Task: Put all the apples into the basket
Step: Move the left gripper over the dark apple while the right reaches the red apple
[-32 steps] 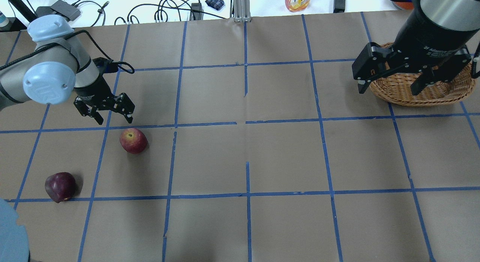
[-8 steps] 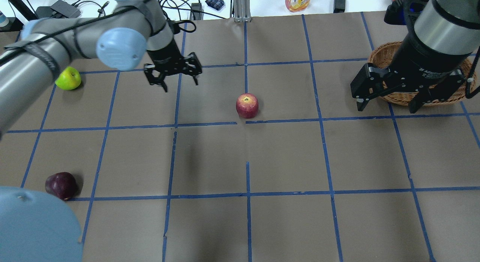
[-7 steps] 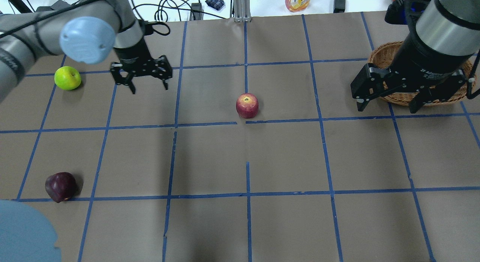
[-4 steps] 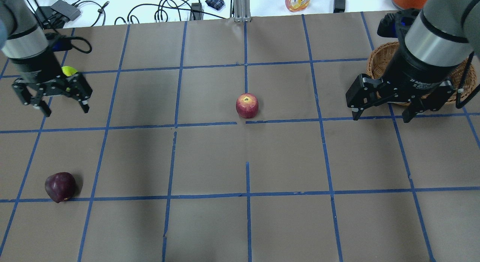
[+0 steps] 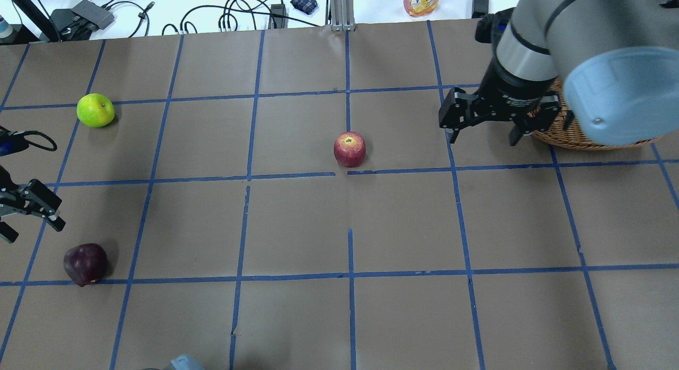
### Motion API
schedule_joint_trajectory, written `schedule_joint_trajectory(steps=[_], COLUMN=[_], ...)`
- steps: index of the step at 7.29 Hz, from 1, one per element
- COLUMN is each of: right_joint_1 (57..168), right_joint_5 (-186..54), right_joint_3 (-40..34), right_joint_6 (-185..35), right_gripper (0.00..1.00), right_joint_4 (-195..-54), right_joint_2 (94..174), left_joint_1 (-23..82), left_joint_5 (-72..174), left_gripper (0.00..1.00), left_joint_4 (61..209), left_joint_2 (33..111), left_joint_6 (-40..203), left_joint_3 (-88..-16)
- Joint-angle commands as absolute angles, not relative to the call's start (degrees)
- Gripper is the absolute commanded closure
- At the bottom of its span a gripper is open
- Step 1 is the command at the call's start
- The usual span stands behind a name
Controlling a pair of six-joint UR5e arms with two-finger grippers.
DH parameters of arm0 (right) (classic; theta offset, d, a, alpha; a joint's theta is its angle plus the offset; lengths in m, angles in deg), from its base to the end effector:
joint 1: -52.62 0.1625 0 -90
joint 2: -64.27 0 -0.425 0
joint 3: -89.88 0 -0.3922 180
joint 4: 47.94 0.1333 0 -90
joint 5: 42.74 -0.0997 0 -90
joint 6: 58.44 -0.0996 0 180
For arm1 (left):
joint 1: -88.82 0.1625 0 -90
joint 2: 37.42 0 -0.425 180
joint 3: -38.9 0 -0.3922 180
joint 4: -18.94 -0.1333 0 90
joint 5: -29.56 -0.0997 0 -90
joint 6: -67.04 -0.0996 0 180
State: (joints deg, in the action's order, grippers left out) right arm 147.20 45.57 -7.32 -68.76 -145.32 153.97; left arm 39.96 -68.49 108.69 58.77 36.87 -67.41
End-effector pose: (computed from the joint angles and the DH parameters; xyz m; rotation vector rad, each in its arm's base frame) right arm 0.1750 -0.4781 0.4365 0.1559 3.1087 0.0092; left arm 0.2148 -0.4273 0.3059 0.2429 -2.9598 -0.5963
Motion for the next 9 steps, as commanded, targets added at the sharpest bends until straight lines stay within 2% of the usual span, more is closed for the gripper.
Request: schedule_joint_trajectory(steps=[1, 3, 5, 9], right_joint_1=[153.2, 158.2, 159.8, 159.9], right_joint_5=[41.1, 41.0, 41.1, 40.7], right_joint_3=[-6.8, -6.6, -6.4, 2.3], right_joint_6=[-79.8, -87.2, -89.1, -89.2], right_gripper=[0.0, 0.0, 0.0, 0.0], right_joint_4=[-157.7, -168.4, -170.2, -169.7], right_joint_2=[145.0, 136.8, 131.6, 123.1], left_joint_1=[42.0, 42.4, 42.6, 42.7], left_joint_5=[-68.4, -68.2, -67.9, -64.8], left_gripper=[0.0, 0.0, 0.0, 0.0], left_joint_4=[103.5, 98.8, 94.0, 87.3], left_joint_2=[58.0, 59.5, 60.2, 62.2], left_joint_6=[34.4, 32.9, 29.8, 30.0], left_joint_3=[-74.1, -75.0, -77.5, -80.9])
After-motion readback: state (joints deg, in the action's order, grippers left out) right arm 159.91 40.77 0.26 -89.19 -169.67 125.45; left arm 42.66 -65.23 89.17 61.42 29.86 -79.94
